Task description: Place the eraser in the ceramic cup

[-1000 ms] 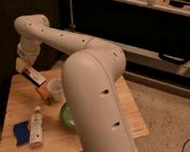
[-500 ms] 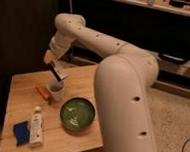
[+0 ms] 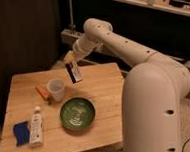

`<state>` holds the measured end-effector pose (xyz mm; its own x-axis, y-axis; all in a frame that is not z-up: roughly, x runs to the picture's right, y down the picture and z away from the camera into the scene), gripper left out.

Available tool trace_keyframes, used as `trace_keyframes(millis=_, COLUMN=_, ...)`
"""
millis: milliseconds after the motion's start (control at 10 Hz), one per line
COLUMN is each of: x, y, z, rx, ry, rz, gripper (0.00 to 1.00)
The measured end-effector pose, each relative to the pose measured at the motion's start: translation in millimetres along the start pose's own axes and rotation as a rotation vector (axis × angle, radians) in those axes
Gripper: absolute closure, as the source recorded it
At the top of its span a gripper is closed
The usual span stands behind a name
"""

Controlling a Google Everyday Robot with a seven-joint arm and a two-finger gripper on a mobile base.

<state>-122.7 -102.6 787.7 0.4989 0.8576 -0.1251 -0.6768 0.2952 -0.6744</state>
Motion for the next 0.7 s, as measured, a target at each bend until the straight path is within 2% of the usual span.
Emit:
trace_keyframes(millis=100, x=1, y=8, z=-1, rx=-0.035, ry=-0.020, rz=-0.030, gripper=1.00)
trace_keyframes(millis=300, x=-4, y=37, z=4, rx=-0.083, ry=-0.053, rz=-0.075, gripper=1.00)
trace_keyframes(millis=500, x=-17, y=94, z=18, rx=-0.136, ry=-0.110, rz=-0.143, gripper=1.00)
trace_keyframes(millis=600, x=-36, y=150, z=21, rx=-0.164, ry=-0.224, rz=-0.221, gripper=1.00)
trace_keyframes(millis=700, x=-51, y=179, z=28, rx=-0.173, ry=-0.294, rz=-0.278, gripper=1.00)
